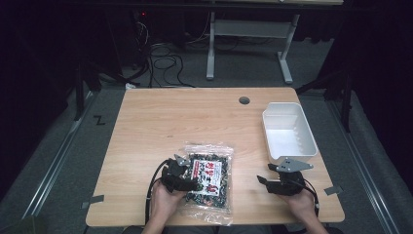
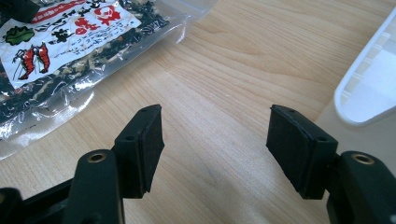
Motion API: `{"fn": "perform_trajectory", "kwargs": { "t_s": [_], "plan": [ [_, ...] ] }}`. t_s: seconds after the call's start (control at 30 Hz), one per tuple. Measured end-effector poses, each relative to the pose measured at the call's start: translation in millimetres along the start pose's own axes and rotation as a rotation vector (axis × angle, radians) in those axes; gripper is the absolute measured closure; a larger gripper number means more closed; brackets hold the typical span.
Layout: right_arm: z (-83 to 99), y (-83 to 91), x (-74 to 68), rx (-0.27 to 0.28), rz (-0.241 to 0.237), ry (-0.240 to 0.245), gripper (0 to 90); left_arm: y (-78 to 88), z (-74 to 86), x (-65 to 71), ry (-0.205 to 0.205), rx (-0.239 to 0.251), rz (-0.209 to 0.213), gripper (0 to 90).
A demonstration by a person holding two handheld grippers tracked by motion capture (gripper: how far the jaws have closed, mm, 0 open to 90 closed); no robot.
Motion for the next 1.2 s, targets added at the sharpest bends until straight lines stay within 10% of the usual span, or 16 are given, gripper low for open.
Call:
{"fn": "perform_trajectory", "kwargs": {
  "t_s": [0.47,1.2],
  "plan": [
    [0.3,-1.0,-0.2,-0.001,0.000,-0.007,36.7,-6.1,-2.1,-4.3,0.017,0.005,0.088,34.3],
    [-22.2,-9.3,-3.3,0.019,-0.019,-0.007,39.4,-10.6,-7.0,7.7,-0.101,0.015,0.154,37.2]
  ]
}}
Point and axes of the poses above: each handheld gripper's, and its own axes: y roughly backward along the jaws, z roughly out of its underside, x roughly to its right, the point moved 2 cm from there along -y, roughly forward along the jaws, and after that the axes turned 15 degrees about x, right-handed, at the moved point
